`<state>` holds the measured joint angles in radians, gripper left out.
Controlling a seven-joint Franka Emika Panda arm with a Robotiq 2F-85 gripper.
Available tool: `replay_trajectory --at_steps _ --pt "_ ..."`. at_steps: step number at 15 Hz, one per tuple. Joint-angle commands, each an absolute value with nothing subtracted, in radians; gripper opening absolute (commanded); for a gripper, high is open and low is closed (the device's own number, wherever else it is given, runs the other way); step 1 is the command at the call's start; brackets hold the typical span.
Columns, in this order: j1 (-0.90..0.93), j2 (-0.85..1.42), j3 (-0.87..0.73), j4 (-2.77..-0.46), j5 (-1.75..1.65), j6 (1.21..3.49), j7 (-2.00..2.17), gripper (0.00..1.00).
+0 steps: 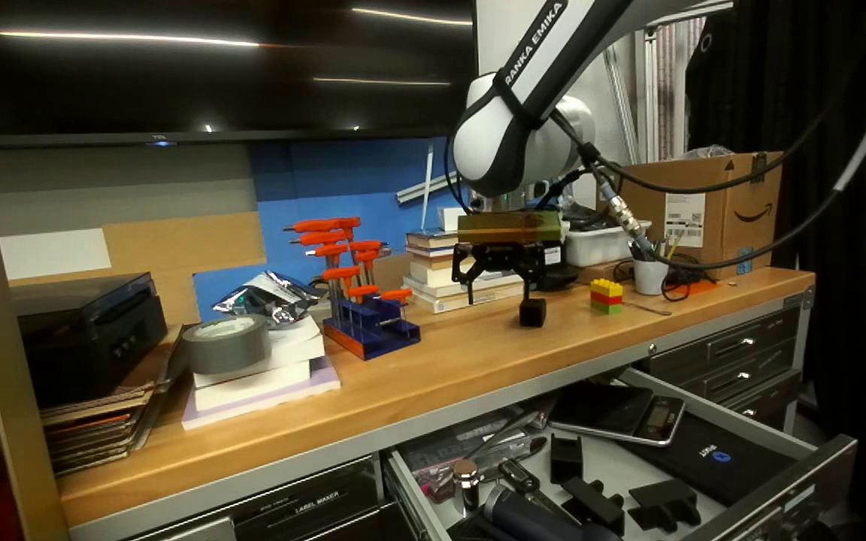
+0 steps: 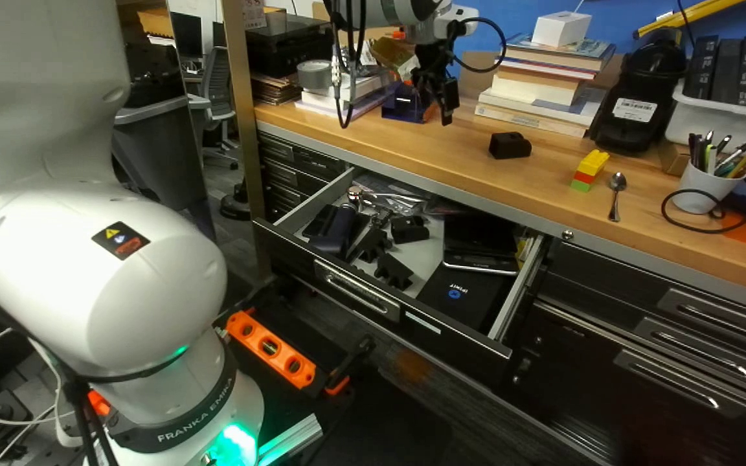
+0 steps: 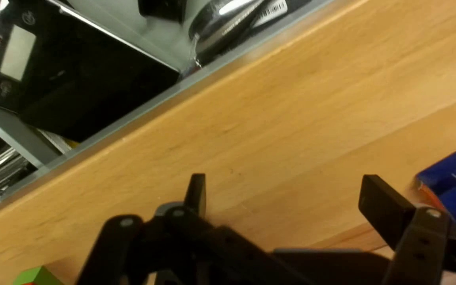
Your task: Place the three objects on the counter inside the open drawer, push the drawer closed
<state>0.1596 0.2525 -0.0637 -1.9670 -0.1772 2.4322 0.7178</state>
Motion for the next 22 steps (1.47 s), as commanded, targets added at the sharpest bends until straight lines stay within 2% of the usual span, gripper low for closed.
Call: replay_trajectory --at_steps 1,5,11,22 --pt "0.166 0.381 -0.090 -1.848 -0.250 2.512 0.802 1.00" --pt "0.185 0.485 -0.153 -1.755 -0.296 2.523 0.870 1.00" --pt "0.206 0.518 -0.219 -1.662 -0.325 2.480 0.926 1.00" --pt "0.193 0.546 -0.266 -1.638 -0.473 2.355 1.037 1.00"
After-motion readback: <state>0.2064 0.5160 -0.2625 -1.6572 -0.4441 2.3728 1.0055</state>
